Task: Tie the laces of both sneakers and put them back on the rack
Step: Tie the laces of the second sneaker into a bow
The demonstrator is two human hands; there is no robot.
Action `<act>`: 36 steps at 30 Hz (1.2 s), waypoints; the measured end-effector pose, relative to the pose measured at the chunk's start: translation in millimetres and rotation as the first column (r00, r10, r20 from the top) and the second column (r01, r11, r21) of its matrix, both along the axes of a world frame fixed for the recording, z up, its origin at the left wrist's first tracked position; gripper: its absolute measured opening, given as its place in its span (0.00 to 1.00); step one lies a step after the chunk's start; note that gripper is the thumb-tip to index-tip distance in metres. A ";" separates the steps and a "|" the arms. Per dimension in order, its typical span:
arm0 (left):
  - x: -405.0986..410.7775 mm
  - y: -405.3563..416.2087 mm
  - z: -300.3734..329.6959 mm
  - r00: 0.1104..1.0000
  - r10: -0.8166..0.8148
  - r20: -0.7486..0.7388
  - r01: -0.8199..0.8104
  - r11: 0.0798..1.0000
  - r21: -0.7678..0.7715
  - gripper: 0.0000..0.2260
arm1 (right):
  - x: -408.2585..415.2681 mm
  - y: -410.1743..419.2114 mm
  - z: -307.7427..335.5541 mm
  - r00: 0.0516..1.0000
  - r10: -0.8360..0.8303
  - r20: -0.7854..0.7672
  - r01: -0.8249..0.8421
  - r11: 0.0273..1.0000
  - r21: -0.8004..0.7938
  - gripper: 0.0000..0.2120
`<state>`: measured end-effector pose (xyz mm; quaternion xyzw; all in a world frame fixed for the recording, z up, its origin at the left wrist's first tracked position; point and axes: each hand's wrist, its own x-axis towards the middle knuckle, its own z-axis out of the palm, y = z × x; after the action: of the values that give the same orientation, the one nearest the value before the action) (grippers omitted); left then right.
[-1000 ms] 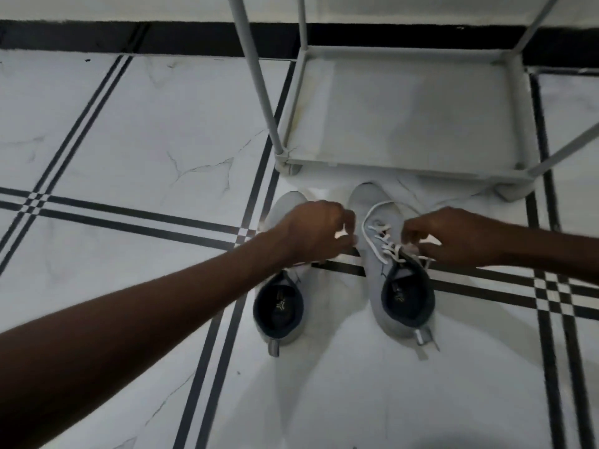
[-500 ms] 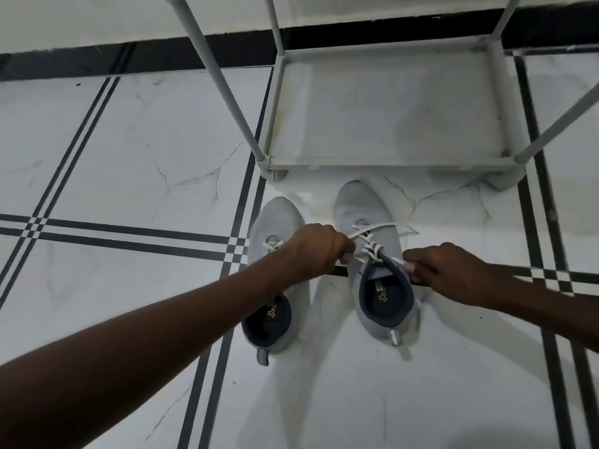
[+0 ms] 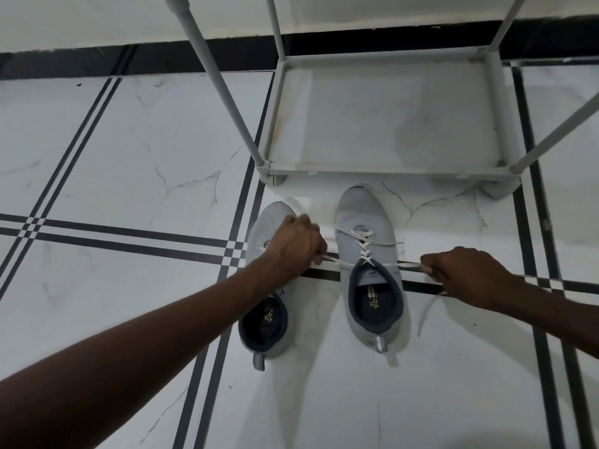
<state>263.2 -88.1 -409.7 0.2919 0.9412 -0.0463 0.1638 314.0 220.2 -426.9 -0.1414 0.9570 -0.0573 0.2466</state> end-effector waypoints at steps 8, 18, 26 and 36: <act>-21.0 32.0 15.3 0.942 0.298 -0.153 -0.264 0.942 0.207 0.07 | -26.2 -19.7 35.0 0.922 0.096 -0.376 -0.112 0.994 -0.020 0.02; -7.7 78.7 34.9 0.370 0.099 0.924 -0.910 0.240 0.339 0.08 | -36.9 -46.9 64.5 0.914 -0.403 -0.042 0.255 0.654 -0.712 0.06; -1.0 77.8 24.9 0.386 0.036 0.922 -0.896 0.252 0.365 0.12 | -45.6 -56.7 66.5 0.869 -0.486 0.091 0.372 0.520 -0.769 0.13; -5.7 65.3 31.4 0.327 -0.001 0.945 -0.923 0.213 0.319 0.09 | -37.9 -66.5 44.1 0.795 -0.548 0.259 0.535 0.434 -0.725 0.09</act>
<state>257.5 -22.8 -378.3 -0.0525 0.6526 0.6431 0.3971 276.1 153.7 -382.8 0.0812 0.8330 -0.5333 0.1230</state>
